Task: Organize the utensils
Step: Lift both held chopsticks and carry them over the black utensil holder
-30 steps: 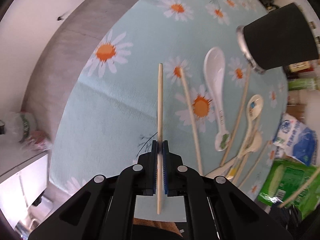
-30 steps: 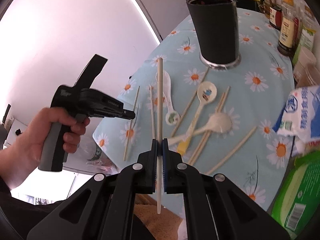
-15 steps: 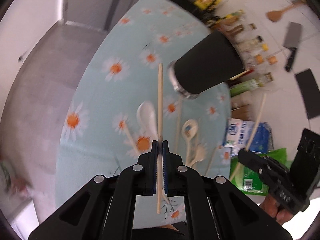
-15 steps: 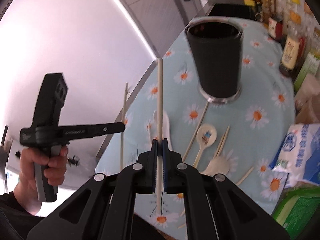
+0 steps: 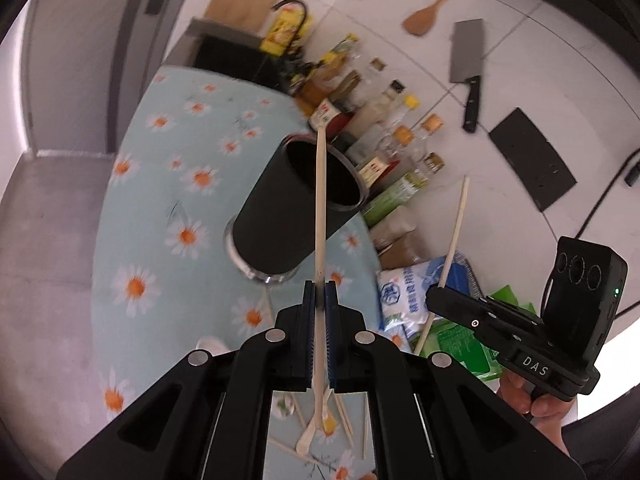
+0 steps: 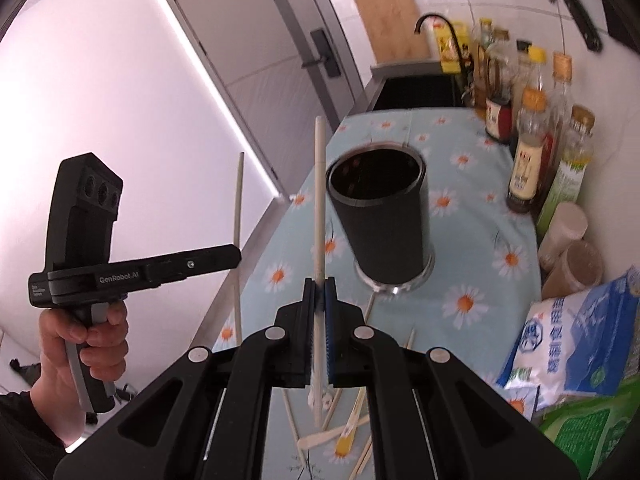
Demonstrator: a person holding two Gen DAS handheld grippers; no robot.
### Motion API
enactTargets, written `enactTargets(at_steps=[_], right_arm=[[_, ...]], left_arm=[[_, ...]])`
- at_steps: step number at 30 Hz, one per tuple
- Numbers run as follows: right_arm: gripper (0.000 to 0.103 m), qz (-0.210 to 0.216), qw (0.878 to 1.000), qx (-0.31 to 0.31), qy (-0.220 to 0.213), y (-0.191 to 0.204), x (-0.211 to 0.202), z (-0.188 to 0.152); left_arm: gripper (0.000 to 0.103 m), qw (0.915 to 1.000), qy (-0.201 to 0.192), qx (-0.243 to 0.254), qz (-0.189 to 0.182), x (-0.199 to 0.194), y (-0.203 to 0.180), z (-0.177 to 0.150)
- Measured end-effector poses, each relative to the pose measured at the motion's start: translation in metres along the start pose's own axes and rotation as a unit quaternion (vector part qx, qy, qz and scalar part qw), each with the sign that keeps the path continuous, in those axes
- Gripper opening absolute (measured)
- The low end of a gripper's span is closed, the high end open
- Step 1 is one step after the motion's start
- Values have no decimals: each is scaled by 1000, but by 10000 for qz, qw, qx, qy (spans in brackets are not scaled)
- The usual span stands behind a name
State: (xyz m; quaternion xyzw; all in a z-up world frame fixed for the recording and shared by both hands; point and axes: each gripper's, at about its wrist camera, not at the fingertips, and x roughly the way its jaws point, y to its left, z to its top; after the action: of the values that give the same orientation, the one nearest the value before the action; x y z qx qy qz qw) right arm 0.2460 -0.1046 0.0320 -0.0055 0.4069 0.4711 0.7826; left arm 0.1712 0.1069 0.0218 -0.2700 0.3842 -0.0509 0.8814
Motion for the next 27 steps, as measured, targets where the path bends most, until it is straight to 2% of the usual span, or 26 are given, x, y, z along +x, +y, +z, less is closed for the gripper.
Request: enactTargets(at_steps=[5, 8, 14, 18, 22, 27], right_arm=[[6, -195, 9992, -13, -353, -9, -1, 17], [6, -98, 9984, 172, -536, -21, -1, 30], [6, -129, 9961, 24, -872, -27, -2, 57], [6, -129, 9938, -31, -1105, -30, 2, 71], [6, -216, 9885, -87, -1492, -32, 7, 85], [6, -208, 9845, -39, -1743, -37, 13, 101]], left_arm=[[4, 9991, -230, 275, -225, 7, -13, 22], [4, 9980, -352, 374, -379, 11, -18, 35], [4, 9943, -795, 496, -500, 13, -21, 63], [4, 9915, -1046, 592, -488, 15, -20, 81], [4, 9853, -1364, 928, -439, 14, -21, 90], [4, 9795, -1560, 1192, -454, 18, -21, 102]])
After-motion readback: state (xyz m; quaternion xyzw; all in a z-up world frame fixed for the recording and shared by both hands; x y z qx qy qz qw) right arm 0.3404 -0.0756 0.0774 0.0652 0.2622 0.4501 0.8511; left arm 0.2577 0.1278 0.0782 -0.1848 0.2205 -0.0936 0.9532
